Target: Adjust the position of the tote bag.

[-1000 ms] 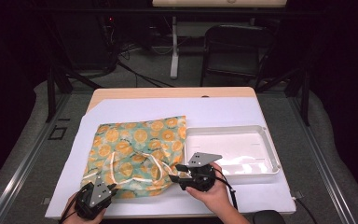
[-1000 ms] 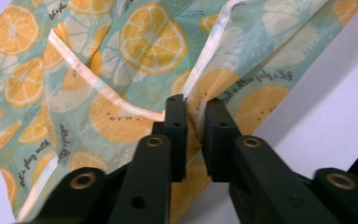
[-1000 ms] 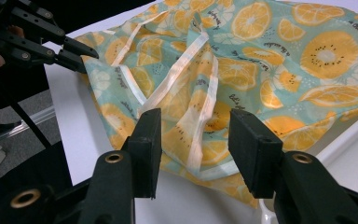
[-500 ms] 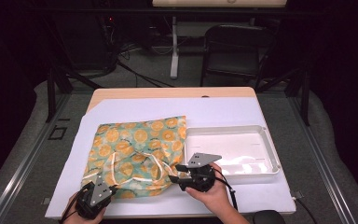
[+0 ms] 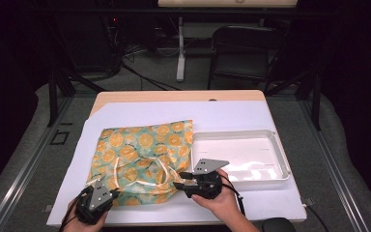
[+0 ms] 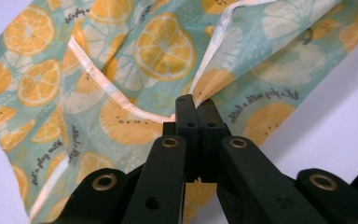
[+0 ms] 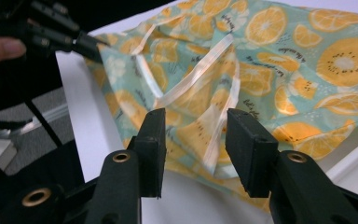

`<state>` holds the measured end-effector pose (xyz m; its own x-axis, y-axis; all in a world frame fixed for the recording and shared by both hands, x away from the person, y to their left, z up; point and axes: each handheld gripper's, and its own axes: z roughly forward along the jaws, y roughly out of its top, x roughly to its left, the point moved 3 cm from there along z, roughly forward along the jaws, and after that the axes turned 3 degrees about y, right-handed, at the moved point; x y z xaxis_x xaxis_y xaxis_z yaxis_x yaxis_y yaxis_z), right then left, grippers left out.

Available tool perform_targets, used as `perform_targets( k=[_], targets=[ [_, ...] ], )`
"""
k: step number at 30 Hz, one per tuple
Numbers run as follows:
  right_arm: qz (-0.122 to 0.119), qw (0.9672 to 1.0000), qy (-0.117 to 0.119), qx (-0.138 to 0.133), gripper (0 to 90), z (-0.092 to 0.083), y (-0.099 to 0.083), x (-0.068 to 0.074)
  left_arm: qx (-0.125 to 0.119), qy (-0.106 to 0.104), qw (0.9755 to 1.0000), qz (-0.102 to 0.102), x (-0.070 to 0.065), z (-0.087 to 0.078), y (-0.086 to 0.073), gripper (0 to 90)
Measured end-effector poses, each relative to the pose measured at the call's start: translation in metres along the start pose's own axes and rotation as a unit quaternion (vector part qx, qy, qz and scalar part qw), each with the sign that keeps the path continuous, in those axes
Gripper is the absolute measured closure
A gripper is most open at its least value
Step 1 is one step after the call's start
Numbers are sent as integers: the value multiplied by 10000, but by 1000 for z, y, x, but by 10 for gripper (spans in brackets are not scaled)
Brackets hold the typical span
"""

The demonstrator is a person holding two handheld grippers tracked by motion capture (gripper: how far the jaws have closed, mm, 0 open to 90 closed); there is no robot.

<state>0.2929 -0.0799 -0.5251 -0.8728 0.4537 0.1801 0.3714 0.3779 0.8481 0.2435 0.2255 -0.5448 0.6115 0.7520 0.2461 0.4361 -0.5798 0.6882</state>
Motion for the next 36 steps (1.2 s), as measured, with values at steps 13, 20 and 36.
perform_targets(
  k=[13,20,36],
  targets=[
    [-252,9990,-229,291,717,-6,10,2,-195,20,9994,-285,24,-7,16,900],
    [-413,9982,-262,341,698,-9,12,5,-283,11,9989,-366,34,-11,32,900],
    [-938,9931,-360,599,711,-5,34,5,-250,30,9993,-282,55,-5,59,900]
  ],
)
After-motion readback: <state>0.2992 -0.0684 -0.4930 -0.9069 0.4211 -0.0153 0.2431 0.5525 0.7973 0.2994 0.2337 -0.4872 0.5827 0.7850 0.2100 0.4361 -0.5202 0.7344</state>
